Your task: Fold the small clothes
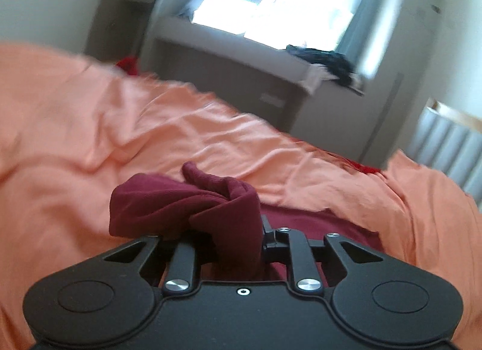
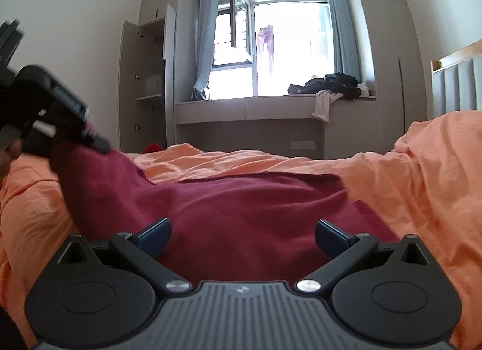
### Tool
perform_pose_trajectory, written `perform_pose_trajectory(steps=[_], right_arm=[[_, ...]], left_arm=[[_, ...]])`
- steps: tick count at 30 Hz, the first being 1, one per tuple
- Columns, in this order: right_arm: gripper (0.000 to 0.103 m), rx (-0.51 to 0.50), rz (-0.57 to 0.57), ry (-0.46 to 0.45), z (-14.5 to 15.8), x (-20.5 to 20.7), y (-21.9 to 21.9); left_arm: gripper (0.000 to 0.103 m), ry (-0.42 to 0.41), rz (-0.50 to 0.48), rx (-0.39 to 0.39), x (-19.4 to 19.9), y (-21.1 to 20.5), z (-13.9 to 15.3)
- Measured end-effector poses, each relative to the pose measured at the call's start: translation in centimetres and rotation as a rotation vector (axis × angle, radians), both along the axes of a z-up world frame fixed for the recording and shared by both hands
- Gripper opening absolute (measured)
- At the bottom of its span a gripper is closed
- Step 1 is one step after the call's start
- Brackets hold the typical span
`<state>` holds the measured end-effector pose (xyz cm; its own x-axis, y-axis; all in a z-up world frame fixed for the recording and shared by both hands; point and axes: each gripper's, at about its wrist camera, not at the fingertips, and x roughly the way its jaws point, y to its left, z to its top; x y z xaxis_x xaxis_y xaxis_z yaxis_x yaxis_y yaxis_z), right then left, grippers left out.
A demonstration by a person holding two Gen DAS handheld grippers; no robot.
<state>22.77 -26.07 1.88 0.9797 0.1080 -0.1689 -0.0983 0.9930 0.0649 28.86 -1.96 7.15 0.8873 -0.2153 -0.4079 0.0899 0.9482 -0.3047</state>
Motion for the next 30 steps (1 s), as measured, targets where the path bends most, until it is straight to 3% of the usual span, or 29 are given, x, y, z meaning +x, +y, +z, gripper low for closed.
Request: perform_pose_trajectory(steps=[4,8,12,18,21,25,30], right_arm=[[0.103,0.007,-0.056,-0.006,0.2,-2.2,-2.1],[0.103,0.036,-0.115,0.016,-0.1,-4.1,-4.6],[0.103,0.022,-0.176,0.051,-0.6,-5.6,-7.0],[0.103,0.041,-0.283,0.127,-2.1,-6.5,-10.1],[0.103,0.067,-0.316,0.159,-2.8,-6.9,-11.2],[0.103,0.120,-0.344,0.175,-3.4,-7.0,-12.6],[0.103,0.186,-0.344,0.170,-3.3,-7.0,-13.5]], left_arm=[[0.019,-0.093,-0.110,0.123,-0.6,-4.3,2.5],[0.019,-0.141,-0.240,0.168,-1.5,-8.7,3.2],[0.019,-0.126,-0.361,0.204,-2.6,-12.3,2.0],[0.023,-0.124,-0.466,0.365,-5.1,-15.4,-1.5],[0.031,-0.129,-0.503,0.388,-6.1,-15.5,-2.1],[0.058,-0.137,-0.579,0.350,-7.1,-15.0,-2.2],[0.076,-0.178,-0.602,0.343,-8.8,-14.4,-2.1]])
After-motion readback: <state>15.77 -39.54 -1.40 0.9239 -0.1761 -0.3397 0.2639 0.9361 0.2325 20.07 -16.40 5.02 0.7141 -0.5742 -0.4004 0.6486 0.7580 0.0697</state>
